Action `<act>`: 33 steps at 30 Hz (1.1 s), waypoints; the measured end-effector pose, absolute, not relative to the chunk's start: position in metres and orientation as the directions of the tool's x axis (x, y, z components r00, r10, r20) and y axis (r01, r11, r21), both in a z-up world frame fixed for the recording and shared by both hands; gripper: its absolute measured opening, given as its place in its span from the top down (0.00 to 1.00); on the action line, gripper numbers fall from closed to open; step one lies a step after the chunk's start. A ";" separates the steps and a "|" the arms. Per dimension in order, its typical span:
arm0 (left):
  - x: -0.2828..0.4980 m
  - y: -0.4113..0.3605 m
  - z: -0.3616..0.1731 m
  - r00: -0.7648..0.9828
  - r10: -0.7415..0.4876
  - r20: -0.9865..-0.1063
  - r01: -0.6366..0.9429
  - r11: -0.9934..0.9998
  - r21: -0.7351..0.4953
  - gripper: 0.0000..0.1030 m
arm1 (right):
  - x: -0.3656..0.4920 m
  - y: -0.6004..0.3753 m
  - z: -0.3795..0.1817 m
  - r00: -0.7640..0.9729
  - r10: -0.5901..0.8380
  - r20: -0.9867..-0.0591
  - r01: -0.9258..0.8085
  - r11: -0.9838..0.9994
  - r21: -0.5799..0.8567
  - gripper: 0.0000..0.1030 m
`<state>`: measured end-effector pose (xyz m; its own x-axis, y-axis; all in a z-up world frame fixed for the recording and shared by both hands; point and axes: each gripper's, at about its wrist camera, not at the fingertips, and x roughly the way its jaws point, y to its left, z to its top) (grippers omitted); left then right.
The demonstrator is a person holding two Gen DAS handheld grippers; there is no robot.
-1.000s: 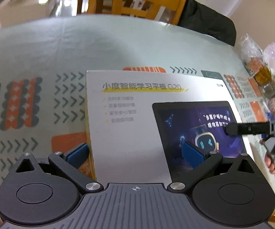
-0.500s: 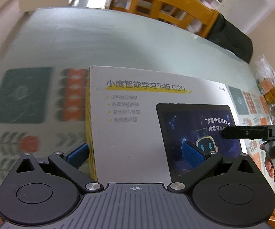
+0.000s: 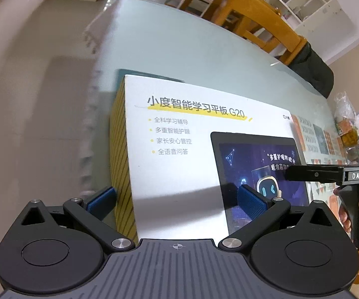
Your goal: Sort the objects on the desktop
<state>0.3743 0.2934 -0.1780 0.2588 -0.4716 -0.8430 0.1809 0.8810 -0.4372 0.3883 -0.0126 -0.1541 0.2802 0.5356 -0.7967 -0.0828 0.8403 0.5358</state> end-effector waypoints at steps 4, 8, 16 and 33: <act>0.379 0.322 -0.184 0.258 -0.501 -0.826 0.175 0.865 -0.470 0.00 | 0.396 0.017 -0.153 0.277 0.532 -0.800 -0.079 0.842 0.533 0.00; 0.380 0.349 -0.192 0.276 -0.550 -0.788 0.169 0.835 -0.524 0.00 | 0.399 0.037 -0.152 0.274 0.534 -0.800 -0.076 0.841 0.536 0.00; 0.388 0.395 -0.227 0.259 -0.706 -0.659 0.096 0.697 -0.710 0.00 | 0.400 0.047 -0.154 0.288 0.525 -0.801 -0.074 0.846 0.528 0.00; 0.390 0.422 -0.269 0.142 -0.844 -0.517 0.022 0.525 -0.851 0.00 | 0.387 0.060 -0.159 0.283 0.534 -0.796 -0.086 0.841 0.534 0.00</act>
